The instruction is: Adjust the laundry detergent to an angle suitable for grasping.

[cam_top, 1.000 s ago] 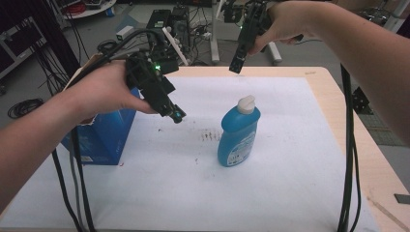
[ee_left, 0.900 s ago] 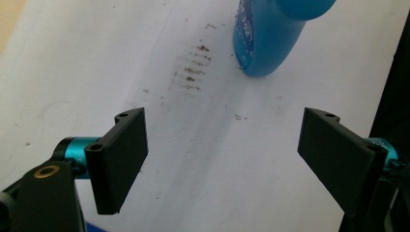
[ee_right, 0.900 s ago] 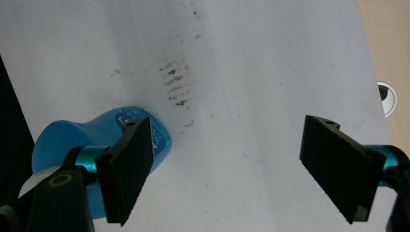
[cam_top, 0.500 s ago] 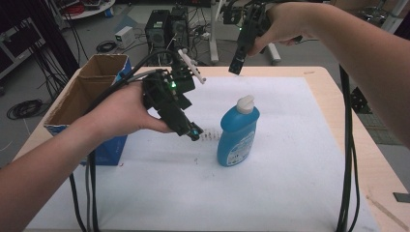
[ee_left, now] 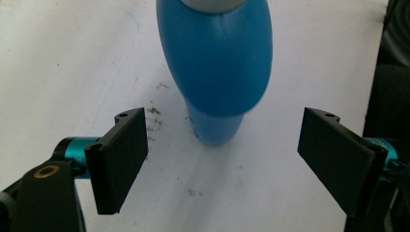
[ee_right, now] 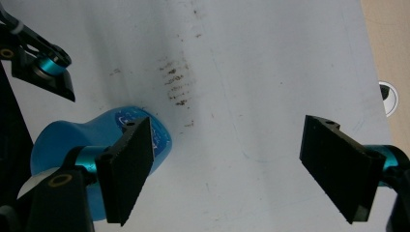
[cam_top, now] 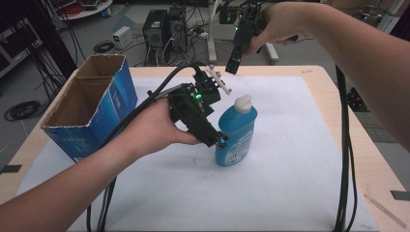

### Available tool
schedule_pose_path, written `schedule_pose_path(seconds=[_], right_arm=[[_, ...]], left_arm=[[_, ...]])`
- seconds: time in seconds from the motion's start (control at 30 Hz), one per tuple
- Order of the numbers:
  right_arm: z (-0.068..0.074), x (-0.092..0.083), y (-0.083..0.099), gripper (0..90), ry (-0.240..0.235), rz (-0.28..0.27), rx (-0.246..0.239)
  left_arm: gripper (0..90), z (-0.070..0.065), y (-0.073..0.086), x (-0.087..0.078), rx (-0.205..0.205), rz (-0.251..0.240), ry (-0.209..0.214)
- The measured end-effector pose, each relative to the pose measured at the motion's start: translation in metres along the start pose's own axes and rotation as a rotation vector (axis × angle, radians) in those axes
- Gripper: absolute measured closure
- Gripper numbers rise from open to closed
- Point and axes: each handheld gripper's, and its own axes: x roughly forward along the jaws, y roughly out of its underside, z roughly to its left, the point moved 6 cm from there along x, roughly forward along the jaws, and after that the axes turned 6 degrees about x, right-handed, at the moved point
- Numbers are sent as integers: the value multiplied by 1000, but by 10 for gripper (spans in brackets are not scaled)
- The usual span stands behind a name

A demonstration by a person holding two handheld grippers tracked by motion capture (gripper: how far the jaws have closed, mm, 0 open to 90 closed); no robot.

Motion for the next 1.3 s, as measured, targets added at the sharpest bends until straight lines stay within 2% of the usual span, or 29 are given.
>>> schedule_pose_path(seconds=[0.23, 0.3, 0.5, 0.9, 1.3], right_arm=[[0, 0, 1, 190, -1, -3, -4], [0, 0, 1, 191, 1, -1, -1], [0, 0, 1, 191, -2, -2, -2], [-1, 2, 0, 190, -6, -3, -4], [-1, 3, 0, 190, -6, 2, 0]], left_arm=[[183, -3, -6, 15, -16, -20, -10], [183, -3, -10, 24, -16, -23, -18], [184, 0, -12, 33, -36, -40, -22], [190, -2, -12, 41, -47, -40, -15], [262, 0, -12, 41, -59, -47, -24]])
